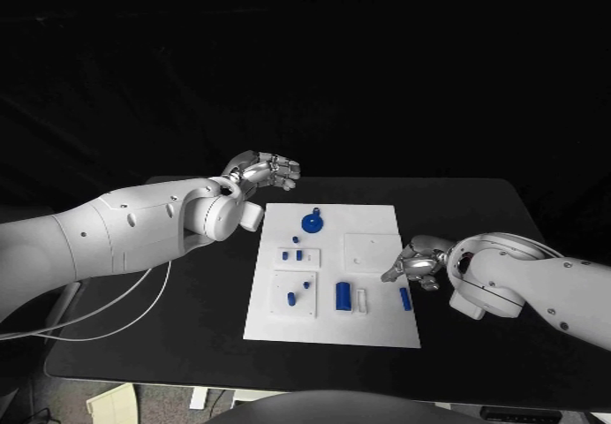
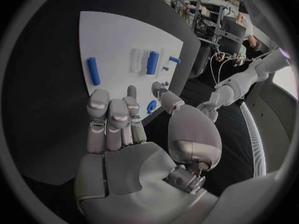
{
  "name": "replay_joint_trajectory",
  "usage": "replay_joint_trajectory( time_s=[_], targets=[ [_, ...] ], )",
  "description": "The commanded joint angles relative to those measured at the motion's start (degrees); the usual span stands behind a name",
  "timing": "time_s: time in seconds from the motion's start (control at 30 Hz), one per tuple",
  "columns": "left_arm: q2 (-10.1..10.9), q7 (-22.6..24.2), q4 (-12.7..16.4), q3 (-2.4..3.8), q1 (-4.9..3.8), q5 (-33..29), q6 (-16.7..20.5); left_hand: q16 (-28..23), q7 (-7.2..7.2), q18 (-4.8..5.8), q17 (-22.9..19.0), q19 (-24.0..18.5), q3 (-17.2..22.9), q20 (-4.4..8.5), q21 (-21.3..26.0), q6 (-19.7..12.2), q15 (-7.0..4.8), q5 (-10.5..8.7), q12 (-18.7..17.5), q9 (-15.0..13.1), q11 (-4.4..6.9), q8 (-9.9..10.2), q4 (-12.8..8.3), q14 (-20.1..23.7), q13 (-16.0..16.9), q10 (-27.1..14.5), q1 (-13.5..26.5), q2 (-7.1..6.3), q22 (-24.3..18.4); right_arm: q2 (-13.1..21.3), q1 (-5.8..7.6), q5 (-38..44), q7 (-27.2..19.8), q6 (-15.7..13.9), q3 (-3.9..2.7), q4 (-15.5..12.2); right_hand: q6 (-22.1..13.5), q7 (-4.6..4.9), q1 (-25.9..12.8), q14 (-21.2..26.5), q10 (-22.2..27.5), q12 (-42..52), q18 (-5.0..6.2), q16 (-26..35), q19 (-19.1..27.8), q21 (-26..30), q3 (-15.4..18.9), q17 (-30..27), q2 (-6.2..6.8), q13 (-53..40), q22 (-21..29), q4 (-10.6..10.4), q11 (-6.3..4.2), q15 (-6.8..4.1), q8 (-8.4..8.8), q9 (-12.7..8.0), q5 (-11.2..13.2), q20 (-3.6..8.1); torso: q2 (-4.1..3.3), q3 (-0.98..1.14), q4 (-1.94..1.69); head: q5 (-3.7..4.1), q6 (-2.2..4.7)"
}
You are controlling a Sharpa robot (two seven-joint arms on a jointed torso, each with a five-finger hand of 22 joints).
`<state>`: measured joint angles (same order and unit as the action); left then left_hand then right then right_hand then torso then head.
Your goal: Assemble the parts on the task board
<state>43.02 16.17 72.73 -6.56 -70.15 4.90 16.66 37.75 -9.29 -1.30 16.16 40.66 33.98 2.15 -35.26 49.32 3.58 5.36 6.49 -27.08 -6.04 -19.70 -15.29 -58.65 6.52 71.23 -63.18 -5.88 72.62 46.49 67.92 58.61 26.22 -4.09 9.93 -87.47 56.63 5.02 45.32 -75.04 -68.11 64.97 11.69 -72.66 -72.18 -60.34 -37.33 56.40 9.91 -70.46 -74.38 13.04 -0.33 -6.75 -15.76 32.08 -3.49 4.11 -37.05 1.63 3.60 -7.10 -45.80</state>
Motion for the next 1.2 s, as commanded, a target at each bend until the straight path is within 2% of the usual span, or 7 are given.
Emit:
replay_joint_trajectory(
  time_s=[0.03, 0.23, 0.4, 0.63, 0.73, 0.87, 1.2],
  targets=[
    [0.0, 0.5, 0.1, 0.05, -0.08, -0.2, -0.8, -0.2, -0.11, -0.41, 0.1, 0.3, 0.1, 0.06, 0.3, -0.5, -0.09, -0.14, -0.2, 0.1, -0.01, -0.2, 0.3, -0.4, -0.1, -0.3, -0.1, -0.34, 0.1, 0.9, 0.00, 5.7, -1.0, -0.5, 0.02, 0.7, -0.5, 0.91, 0.7, -0.1, -0.8, 0.6, 3.31, 0.3, -0.2, 0.1, 0.6, 0.1, 0.12, -0.4, 0.1, 0.2, -0.15, 0.13, -0.34, 0.2, 0.5, 0.10, -0.02, 0.01, 0.00, 0.53, 0.10],
    [0.0, 0.5, 0.2, 0.04, -0.08, -0.2, -0.8, -0.2, -0.11, -0.41, 0.2, 0.3, 0.1, 0.05, 0.3, -0.5, -0.09, -0.17, -0.1, 0.1, -0.01, -0.2, 0.3, -0.4, -0.1, -0.3, -0.1, -0.37, 0.1, 2.1, 0.00, 10.0, 1.2, 1.5, 0.06, 1.7, 0.9, 0.44, 1.7, -0.1, -1.1, 0.8, 3.31, 0.3, -0.4, 0.1, 1.0, 0.2, 0.52, -0.6, 0.2, 0.0, -0.57, -0.22, -1.41, 1.2, 0.6, 0.10, -0.06, 0.04, -0.08, 1.20, 0.11],
    [-0.1, 0.5, 0.2, 0.04, -0.08, -0.2, -0.9, -0.3, -0.11, -0.40, 0.2, 0.3, 0.0, 0.05, 0.3, -0.5, -0.09, -0.17, -0.1, 0.1, 0.00, -0.2, 0.4, -0.4, -0.1, -0.3, 0.0, -0.37, 0.1, 1.9, -0.11, 12.4, 2.9, 2.6, 0.34, 2.3, 1.7, 0.00, 1.8, -0.1, -0.6, 0.1, 3.31, 0.4, -0.3, 0.2, 0.6, 0.2, 0.73, -0.1, 0.3, -1.3, -1.01, -0.62, -2.02, 1.9, 0.7, 0.03, -0.06, 0.02, -0.03, 1.99, 0.26],
    [-0.1, 0.5, 0.2, 0.04, -0.08, -0.2, -0.9, -0.4, -0.11, -0.40, 0.4, 0.3, 0.0, 0.04, 0.4, -0.5, -0.08, -0.18, -0.1, 0.1, 0.00, -0.3, 0.5, -0.5, -0.1, -0.3, 0.1, -0.41, 0.1, 0.5, -1.08, 13.9, 3.6, 3.2, 0.82, 2.9, 2.1, -0.20, 1.3, -0.1, -0.7, 0.0, 3.31, 0.4, -0.4, 0.2, 0.5, 0.2, 1.05, -0.1, 0.3, -2.9, -1.21, -0.80, -2.23, 2.3, 0.7, -0.05, -0.06, 0.09, -0.08, 2.03, 0.12],
    [-0.1, 0.5, 0.2, 0.04, -0.08, -0.2, -0.9, -0.4, -0.11, -0.40, 0.4, 0.3, -0.1, 0.05, 0.4, -0.5, -0.08, -0.18, -0.1, 0.1, 0.00, -0.3, 0.5, -0.5, -0.1, -0.3, 0.2, -0.42, 0.1, -0.3, -1.68, 14.9, 4.0, 3.6, 1.19, 3.5, 2.2, -0.25, 1.1, -0.1, -0.7, -0.1, 3.31, 0.4, -0.3, 0.2, 0.5, 0.2, 1.04, -0.1, 0.3, -3.3, -1.26, -0.84, -2.26, 2.4, 0.7, -0.08, -0.06, -0.01, -0.17, 2.14, 0.09],
    [-0.1, 0.5, 0.2, 0.04, -0.08, -0.2, -0.9, -0.4, -0.11, -0.40, 0.4, 0.3, -0.1, 0.05, 0.4, -0.5, -0.08, -0.19, -0.1, 0.1, 0.00, -0.3, 0.5, -0.5, -0.1, -0.3, 0.2, -0.44, 0.1, -1.0, -2.42, 15.2, 4.4, 5.0, 1.48, 4.2, 2.3, -0.31, 0.7, -0.1, -0.7, -0.2, 3.31, 0.4, -0.3, 0.1, 0.5, 0.2, 1.02, -0.1, 0.3, -4.1, -1.31, -0.88, -2.26, 2.5, 0.7, -0.12, -0.10, 0.00, -0.21, 2.18, -0.07],
    [0.0, 0.5, 0.2, 0.03, -0.07, -0.2, -1.0, -0.5, -0.11, -0.40, 0.5, 0.4, -0.1, 0.05, 0.4, -0.5, -0.08, -0.20, -0.1, 0.1, 0.00, -0.3, 0.6, -0.5, -0.1, -0.3, 0.3, -0.45, 0.2, -1.6, -3.24, 18.4, 4.9, 6.1, 1.89, 5.0, 2.5, -0.37, -1.0, 0.0, -0.4, -0.6, 3.31, 0.4, 0.0, 0.1, 0.9, 0.2, -0.27, 0.1, 0.2, -6.2, -1.37, -0.91, -2.10, 2.6, 0.7, -0.28, -0.05, -0.05, -0.23, 2.07, -0.45]
  ],
)
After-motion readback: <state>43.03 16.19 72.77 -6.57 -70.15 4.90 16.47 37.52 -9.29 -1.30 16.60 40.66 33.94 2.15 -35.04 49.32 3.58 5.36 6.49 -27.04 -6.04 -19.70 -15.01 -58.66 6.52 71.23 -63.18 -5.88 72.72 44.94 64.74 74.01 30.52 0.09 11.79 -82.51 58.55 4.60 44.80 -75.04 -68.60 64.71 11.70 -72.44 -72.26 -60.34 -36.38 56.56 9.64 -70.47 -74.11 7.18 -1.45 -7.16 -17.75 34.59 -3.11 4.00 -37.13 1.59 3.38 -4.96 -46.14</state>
